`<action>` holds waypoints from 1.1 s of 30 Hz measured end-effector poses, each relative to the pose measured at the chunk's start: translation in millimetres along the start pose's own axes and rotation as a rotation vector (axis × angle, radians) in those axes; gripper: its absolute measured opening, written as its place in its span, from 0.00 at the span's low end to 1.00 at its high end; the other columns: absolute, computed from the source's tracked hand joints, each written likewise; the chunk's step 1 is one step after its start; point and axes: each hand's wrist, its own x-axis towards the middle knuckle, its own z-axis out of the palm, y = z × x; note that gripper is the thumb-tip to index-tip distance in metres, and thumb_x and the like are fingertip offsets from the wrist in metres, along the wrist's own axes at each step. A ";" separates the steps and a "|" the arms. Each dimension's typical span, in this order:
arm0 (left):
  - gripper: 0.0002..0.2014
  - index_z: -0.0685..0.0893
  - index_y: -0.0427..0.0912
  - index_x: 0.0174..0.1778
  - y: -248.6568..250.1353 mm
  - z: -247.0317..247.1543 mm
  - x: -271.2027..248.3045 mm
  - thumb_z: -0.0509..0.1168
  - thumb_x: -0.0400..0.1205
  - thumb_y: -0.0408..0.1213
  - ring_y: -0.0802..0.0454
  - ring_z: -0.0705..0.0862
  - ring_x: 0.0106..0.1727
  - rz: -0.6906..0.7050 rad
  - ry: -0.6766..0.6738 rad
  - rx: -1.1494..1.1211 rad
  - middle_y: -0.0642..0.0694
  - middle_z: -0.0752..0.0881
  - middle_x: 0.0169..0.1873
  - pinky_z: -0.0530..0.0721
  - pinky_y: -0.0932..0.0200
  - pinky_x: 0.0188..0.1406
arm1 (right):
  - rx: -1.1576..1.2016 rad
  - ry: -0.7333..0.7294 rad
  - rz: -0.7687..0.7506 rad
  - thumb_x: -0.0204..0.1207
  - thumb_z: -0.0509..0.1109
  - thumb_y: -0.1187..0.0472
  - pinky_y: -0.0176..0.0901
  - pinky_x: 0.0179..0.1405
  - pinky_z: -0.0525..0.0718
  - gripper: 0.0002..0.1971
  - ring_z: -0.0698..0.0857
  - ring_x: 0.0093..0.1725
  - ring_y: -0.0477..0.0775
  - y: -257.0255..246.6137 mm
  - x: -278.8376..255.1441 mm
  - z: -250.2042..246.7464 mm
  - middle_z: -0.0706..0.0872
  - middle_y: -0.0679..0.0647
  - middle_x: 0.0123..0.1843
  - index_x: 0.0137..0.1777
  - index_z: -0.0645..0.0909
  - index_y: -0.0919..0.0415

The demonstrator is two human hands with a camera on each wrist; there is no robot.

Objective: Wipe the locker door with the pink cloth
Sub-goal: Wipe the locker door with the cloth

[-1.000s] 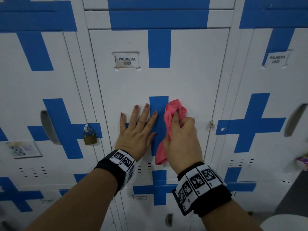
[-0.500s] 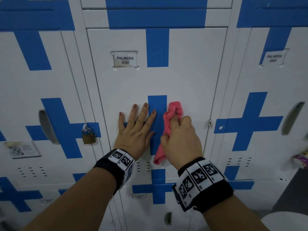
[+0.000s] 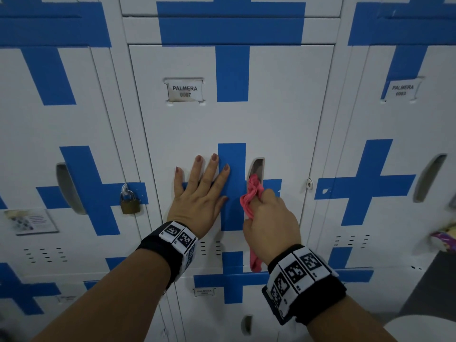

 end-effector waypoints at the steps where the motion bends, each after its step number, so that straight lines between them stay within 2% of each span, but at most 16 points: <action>1: 0.34 0.44 0.49 0.83 -0.1 -0.2 0.0 0.49 0.83 0.53 0.44 0.35 0.82 0.000 0.000 0.000 0.48 0.34 0.82 0.34 0.35 0.76 | -0.010 -0.017 -0.001 0.73 0.62 0.61 0.41 0.40 0.69 0.15 0.74 0.53 0.54 -1.1 -0.1 -1.8 0.73 0.53 0.57 0.60 0.78 0.59; 8: 0.35 0.41 0.50 0.83 -0.1 -0.6 0.5 0.49 0.82 0.53 0.44 0.34 0.82 0.000 0.000 0.005 0.48 0.34 0.82 0.32 0.35 0.76 | -0.020 -0.050 0.029 0.72 0.62 0.60 0.42 0.38 0.70 0.08 0.75 0.45 0.53 -5.9 3.6 -6.1 0.75 0.54 0.55 0.50 0.75 0.61; 10: 0.35 0.41 0.50 0.82 -0.3 0.0 0.4 0.49 0.82 0.53 0.44 0.34 0.82 0.002 0.001 0.006 0.48 0.34 0.82 0.32 0.35 0.76 | 0.014 -0.070 0.047 0.72 0.62 0.60 0.42 0.39 0.70 0.07 0.73 0.43 0.52 -5.8 4.8 -5.5 0.73 0.53 0.51 0.48 0.75 0.61; 12: 0.35 0.41 0.50 0.82 -0.3 0.0 0.2 0.49 0.82 0.53 0.44 0.35 0.82 0.005 0.002 0.005 0.48 0.34 0.82 0.32 0.36 0.76 | 0.064 -0.079 0.052 0.72 0.62 0.58 0.41 0.37 0.70 0.04 0.72 0.40 0.51 -4.3 6.0 -6.3 0.71 0.51 0.44 0.42 0.72 0.59; 14: 0.35 0.41 0.50 0.82 -0.6 -0.3 0.3 0.48 0.82 0.53 0.44 0.35 0.82 0.006 0.002 0.004 0.48 0.34 0.82 0.32 0.36 0.76 | 0.202 -0.075 0.089 0.72 0.61 0.58 0.40 0.31 0.69 0.08 0.75 0.34 0.52 1.9 6.2 -9.4 0.72 0.49 0.35 0.33 0.70 0.57; 16: 0.35 0.42 0.50 0.83 -0.8 -0.6 0.6 0.49 0.82 0.53 0.44 0.35 0.82 0.002 -0.002 0.005 0.48 0.34 0.82 0.33 0.35 0.76 | 0.517 -0.049 0.211 0.75 0.62 0.61 0.39 0.25 0.67 0.16 0.72 0.27 0.50 8.3 3.1 -14.4 0.72 0.48 0.25 0.25 0.68 0.55; 17: 0.35 0.42 0.50 0.83 -0.7 -0.5 0.5 0.49 0.82 0.53 0.44 0.35 0.82 0.000 -0.005 0.004 0.48 0.34 0.82 0.32 0.35 0.76 | 0.671 -0.008 0.263 0.75 0.62 0.62 0.38 0.25 0.67 0.17 0.71 0.25 0.48 9.9 0.0 -15.4 0.71 0.48 0.24 0.24 0.68 0.56; 19: 0.35 0.41 0.50 0.82 -0.5 -0.1 0.2 0.48 0.82 0.53 0.44 0.34 0.82 -0.002 -0.011 0.001 0.48 0.34 0.82 0.31 0.36 0.76 | 0.802 0.156 0.260 0.75 0.62 0.64 0.38 0.28 0.69 0.12 0.72 0.27 0.48 7.2 -6.9 -16.3 0.73 0.50 0.28 0.28 0.72 0.58; 20: 0.35 0.41 0.50 0.82 -0.6 -0.1 0.2 0.48 0.82 0.53 0.44 0.34 0.82 -0.002 -0.011 0.001 0.48 0.34 0.82 0.31 0.36 0.76 | 0.764 0.233 0.214 0.74 0.61 0.65 0.39 0.31 0.71 0.07 0.73 0.30 0.48 4.1 -8.9 -16.6 0.75 0.51 0.33 0.35 0.76 0.58; 21: 0.35 0.41 0.50 0.82 -0.6 0.0 0.2 0.48 0.82 0.53 0.44 0.34 0.82 -0.001 -0.011 0.000 0.48 0.34 0.82 0.31 0.36 0.76 | 0.685 0.277 0.157 0.74 0.61 0.64 0.38 0.33 0.73 0.07 0.75 0.33 0.47 1.2 -8.9 -15.9 0.74 0.51 0.39 0.46 0.80 0.56; 22: 0.35 0.41 0.50 0.82 -0.7 -0.2 0.3 0.48 0.82 0.53 0.44 0.34 0.82 -0.001 -0.010 -0.002 0.48 0.33 0.82 0.32 0.36 0.76 | 0.580 0.276 0.103 0.75 0.60 0.62 0.38 0.35 0.75 0.16 0.76 0.36 0.46 -0.6 -7.0 -14.0 0.73 0.50 0.44 0.62 0.77 0.51; 23: 0.35 0.41 0.50 0.82 -0.5 -0.3 0.3 0.48 0.82 0.53 0.44 0.34 0.82 -0.001 -0.009 -0.005 0.48 0.33 0.82 0.32 0.36 0.76 | 0.478 0.251 0.048 0.76 0.59 0.60 0.38 0.37 0.78 0.24 0.77 0.39 0.47 -1.0 -3.3 -11.3 0.71 0.49 0.48 0.73 0.68 0.46; 24: 0.35 0.41 0.50 0.82 -0.5 -0.5 0.6 0.48 0.82 0.53 0.45 0.34 0.82 -0.001 -0.008 -0.006 0.48 0.34 0.82 0.32 0.36 0.76 | 0.388 0.219 0.021 0.78 0.58 0.59 0.40 0.40 0.81 0.29 0.78 0.42 0.48 -1.8 0.6 -9.9 0.69 0.48 0.51 0.79 0.59 0.45; 26: 0.35 0.41 0.50 0.83 -0.7 -0.2 0.8 0.48 0.82 0.53 0.44 0.34 0.82 0.000 -0.010 -0.003 0.48 0.34 0.82 0.32 0.36 0.75 | 0.267 0.198 -0.013 0.80 0.58 0.59 0.43 0.45 0.82 0.29 0.77 0.47 0.50 -1.5 7.0 -1.3 0.69 0.51 0.54 0.81 0.56 0.48; 30: 0.35 0.41 0.50 0.82 -0.7 0.7 -0.1 0.48 0.82 0.54 0.44 0.34 0.82 -0.001 -0.010 0.000 0.48 0.34 0.82 0.32 0.35 0.76 | 0.197 0.212 -0.013 0.80 0.58 0.63 0.44 0.46 0.81 0.21 0.75 0.48 0.52 1.1 12.3 13.8 0.71 0.53 0.54 0.73 0.68 0.56; 33: 0.34 0.42 0.50 0.83 -0.7 -0.1 0.2 0.47 0.83 0.54 0.44 0.34 0.82 -0.003 -0.013 0.005 0.48 0.34 0.82 0.32 0.36 0.76 | 0.191 0.214 -0.009 0.78 0.59 0.63 0.46 0.45 0.81 0.18 0.75 0.48 0.53 0.2 15.3 13.3 0.71 0.53 0.53 0.68 0.71 0.57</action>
